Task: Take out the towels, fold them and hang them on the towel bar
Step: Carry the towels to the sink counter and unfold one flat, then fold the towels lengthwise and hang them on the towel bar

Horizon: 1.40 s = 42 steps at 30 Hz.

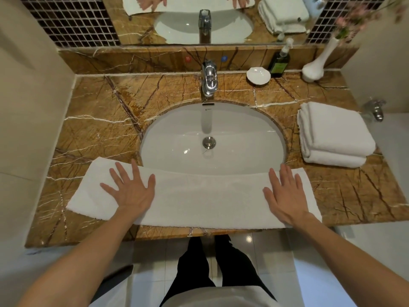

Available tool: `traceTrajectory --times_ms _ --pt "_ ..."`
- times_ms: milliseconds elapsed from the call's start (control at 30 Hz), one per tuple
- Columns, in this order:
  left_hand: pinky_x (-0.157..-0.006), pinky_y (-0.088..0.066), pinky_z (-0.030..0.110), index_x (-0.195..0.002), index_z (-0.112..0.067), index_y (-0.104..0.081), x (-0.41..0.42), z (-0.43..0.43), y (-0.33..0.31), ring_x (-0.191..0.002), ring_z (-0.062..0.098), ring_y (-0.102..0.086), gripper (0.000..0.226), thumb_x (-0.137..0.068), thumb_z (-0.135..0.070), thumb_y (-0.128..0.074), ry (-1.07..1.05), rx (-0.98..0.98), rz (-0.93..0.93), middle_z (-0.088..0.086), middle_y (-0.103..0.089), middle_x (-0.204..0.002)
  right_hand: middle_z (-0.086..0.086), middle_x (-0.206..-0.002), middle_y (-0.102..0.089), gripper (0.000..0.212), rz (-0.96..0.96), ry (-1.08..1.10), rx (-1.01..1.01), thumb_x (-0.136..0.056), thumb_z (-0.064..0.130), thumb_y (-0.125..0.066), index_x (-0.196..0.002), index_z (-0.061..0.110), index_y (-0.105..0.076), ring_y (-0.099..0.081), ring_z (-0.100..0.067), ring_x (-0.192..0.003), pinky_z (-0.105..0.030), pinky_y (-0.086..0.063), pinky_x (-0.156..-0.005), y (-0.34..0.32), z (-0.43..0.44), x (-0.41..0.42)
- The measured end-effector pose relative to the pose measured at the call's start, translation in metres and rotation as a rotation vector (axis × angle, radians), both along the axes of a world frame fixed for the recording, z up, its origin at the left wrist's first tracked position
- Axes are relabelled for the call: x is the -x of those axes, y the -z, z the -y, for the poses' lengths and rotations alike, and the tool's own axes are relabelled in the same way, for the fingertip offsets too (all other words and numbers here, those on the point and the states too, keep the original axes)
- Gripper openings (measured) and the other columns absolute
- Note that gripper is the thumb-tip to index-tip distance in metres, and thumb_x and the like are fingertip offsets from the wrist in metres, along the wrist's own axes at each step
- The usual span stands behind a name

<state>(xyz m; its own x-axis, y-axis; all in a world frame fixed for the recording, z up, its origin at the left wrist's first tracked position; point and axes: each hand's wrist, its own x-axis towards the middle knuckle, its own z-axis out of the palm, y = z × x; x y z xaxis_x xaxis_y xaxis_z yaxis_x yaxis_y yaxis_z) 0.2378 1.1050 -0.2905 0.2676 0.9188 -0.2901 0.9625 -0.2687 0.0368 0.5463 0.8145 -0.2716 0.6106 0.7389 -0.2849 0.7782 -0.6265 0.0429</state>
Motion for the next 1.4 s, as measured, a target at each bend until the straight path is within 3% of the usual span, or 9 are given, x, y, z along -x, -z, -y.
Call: traceTrajectory --times_ms 200,400,533,733,867,1000,1133,1300,1400 --pt "-0.108 0.016 0.059 -0.149 -0.028 0.013 -0.039 0.003 -0.016 -0.142 0.032 0.023 0.077 -0.088 -0.068 -0.011 0.254 -0.059 0.091 0.014 0.017 -0.157 -0.017 -0.159 -0.012 0.063 -0.018 0.017 -0.056 -0.098 0.047 -0.017 -0.152 0.014 -0.013 -0.005 -0.029 -0.147 -0.044 -0.005 -0.120 -0.026 -0.009 -0.001" --pt "-0.114 -0.003 0.051 -0.148 -0.017 -0.025 -0.120 0.021 -0.043 -0.143 0.032 -0.010 0.062 -0.095 -0.048 -0.032 0.652 -0.105 0.138 0.017 -0.018 -0.155 -0.013 -0.134 -0.049 0.045 0.084 0.055 -0.123 -0.100 0.031 -0.030 -0.140 0.010 -0.036 -0.046 -0.026 -0.121 -0.040 -0.039 -0.100 -0.055 -0.009 -0.021" --pt "-0.106 -0.024 0.044 -0.132 -0.015 -0.046 -0.187 0.052 -0.064 -0.127 0.028 -0.039 0.049 -0.093 -0.041 -0.032 0.890 -0.118 0.226 0.010 -0.047 -0.133 -0.018 -0.135 -0.048 0.045 0.127 0.096 -0.144 -0.098 0.028 -0.039 -0.139 0.009 -0.039 -0.045 -0.029 -0.122 -0.040 -0.037 -0.102 -0.067 0.010 -0.046" --pt "-0.106 -0.027 0.043 -0.138 -0.015 -0.040 -0.295 0.114 -0.080 -0.130 0.029 -0.036 0.048 -0.097 -0.037 -0.031 1.182 -0.123 0.240 0.013 -0.042 -0.142 -0.017 -0.136 -0.045 0.047 0.200 0.073 -0.121 -0.095 0.025 -0.042 -0.139 0.010 -0.039 -0.043 -0.030 -0.124 -0.041 -0.035 -0.103 -0.090 0.043 -0.117" --pt "-0.100 -0.032 0.043 -0.132 -0.014 -0.043 -0.364 0.157 -0.083 -0.125 0.032 -0.040 0.043 -0.100 -0.036 -0.026 1.167 -0.063 0.327 0.014 -0.044 -0.136 -0.021 -0.139 -0.038 0.052 0.169 0.052 -0.071 -0.092 0.021 -0.043 -0.141 0.008 -0.033 -0.037 -0.034 -0.127 -0.042 -0.031 -0.103 -0.101 0.056 -0.175" --pt "-0.102 -0.031 0.044 -0.145 -0.016 -0.028 -0.409 0.188 -0.078 -0.127 0.033 -0.038 0.049 -0.101 -0.036 -0.024 1.102 -0.010 0.314 0.016 -0.041 -0.138 -0.023 -0.149 -0.028 0.055 0.115 0.007 -0.073 -0.094 0.020 -0.043 -0.145 0.007 -0.028 -0.030 -0.036 -0.135 -0.043 -0.029 -0.108 -0.101 0.067 -0.218" --pt "-0.104 -0.032 0.045 -0.148 -0.015 -0.021 -0.432 0.206 -0.073 -0.128 0.038 -0.036 0.052 -0.101 -0.037 -0.026 0.941 0.024 0.323 0.022 -0.032 -0.143 -0.022 -0.142 -0.035 0.050 0.010 0.089 -0.153 -0.096 0.029 -0.043 -0.141 0.009 -0.035 -0.038 -0.037 -0.125 -0.041 -0.037 -0.101 -0.095 0.076 -0.249" --pt "-0.093 -0.041 0.043 -0.144 -0.014 -0.029 -0.447 0.218 -0.076 -0.117 0.040 -0.044 0.051 -0.100 -0.039 -0.030 0.748 0.032 0.385 0.023 -0.042 -0.130 -0.021 -0.139 -0.035 0.046 -0.083 0.113 -0.162 -0.097 0.033 -0.041 -0.137 0.010 -0.037 -0.044 -0.037 -0.116 -0.042 -0.044 -0.094 -0.086 0.081 -0.264" --pt "-0.103 -0.036 0.042 -0.146 -0.015 -0.027 -0.455 0.222 -0.078 -0.129 0.041 -0.037 0.052 -0.100 -0.038 -0.035 0.602 0.118 0.425 0.026 -0.034 -0.141 -0.020 -0.136 -0.036 0.042 -0.122 0.085 -0.163 -0.098 0.031 -0.039 -0.134 0.009 -0.039 -0.048 -0.036 -0.108 -0.042 -0.046 -0.087 -0.085 0.077 -0.265"
